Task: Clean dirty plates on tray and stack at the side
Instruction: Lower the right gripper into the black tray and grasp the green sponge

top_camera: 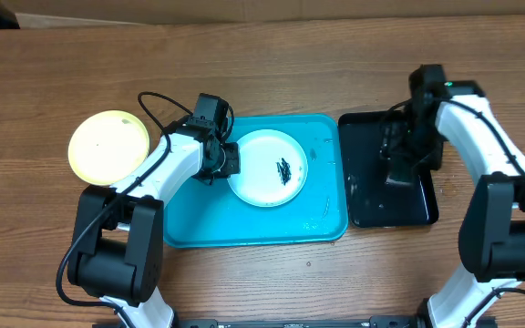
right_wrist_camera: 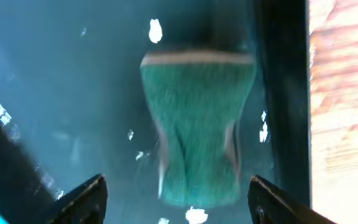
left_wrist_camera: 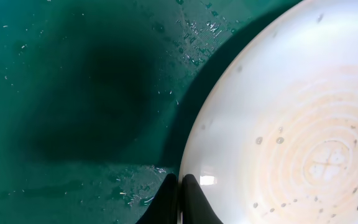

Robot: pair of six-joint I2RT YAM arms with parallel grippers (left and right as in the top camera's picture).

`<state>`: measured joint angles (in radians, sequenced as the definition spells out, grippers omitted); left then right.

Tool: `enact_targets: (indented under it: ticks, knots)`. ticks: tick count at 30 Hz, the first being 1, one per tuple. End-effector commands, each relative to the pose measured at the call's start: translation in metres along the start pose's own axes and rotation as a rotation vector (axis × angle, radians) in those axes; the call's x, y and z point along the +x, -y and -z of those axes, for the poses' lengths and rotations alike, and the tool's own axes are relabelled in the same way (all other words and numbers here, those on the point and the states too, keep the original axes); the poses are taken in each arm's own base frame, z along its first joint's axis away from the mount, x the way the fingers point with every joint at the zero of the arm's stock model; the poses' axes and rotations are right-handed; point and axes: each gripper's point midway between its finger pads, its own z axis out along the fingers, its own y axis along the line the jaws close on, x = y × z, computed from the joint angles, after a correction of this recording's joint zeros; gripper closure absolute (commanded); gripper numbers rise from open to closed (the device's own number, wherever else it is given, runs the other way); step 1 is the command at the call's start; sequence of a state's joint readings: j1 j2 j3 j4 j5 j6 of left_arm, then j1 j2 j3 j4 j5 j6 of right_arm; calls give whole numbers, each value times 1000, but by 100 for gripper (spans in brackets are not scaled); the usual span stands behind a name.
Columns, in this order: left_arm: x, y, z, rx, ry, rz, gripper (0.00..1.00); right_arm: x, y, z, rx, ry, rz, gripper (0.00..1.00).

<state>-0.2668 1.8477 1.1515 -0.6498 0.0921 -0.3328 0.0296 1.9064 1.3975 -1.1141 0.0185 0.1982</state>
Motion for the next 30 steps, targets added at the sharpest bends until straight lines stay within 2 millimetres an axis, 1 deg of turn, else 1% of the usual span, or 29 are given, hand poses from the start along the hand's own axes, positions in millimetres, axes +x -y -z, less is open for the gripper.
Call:
enact_targets:
  ticks: [1,7,14,19,26,30]
  knots:
    - [-1,-4,1,-13,6,-14,96,-5,16,-6,99,38,-14,27]
    - [-1,-4,1,-13,6,-14,96,-12,14,-12,89,72,-12,34]
    - [-1,-4,1,-13,5,-14,96,-10,14,-17,92,59,-12,37]
    - [-1,-4,1,-13,5,-14,96,-10,13,-19,85,52,-12,46]
    - [-1,-4,1,-13,5,-14,96,-9,12,-21,81,53,-12,47]
    - [-1,-4,1,-13,5,-14,95,-4,14,-28,84,42,-11,47]
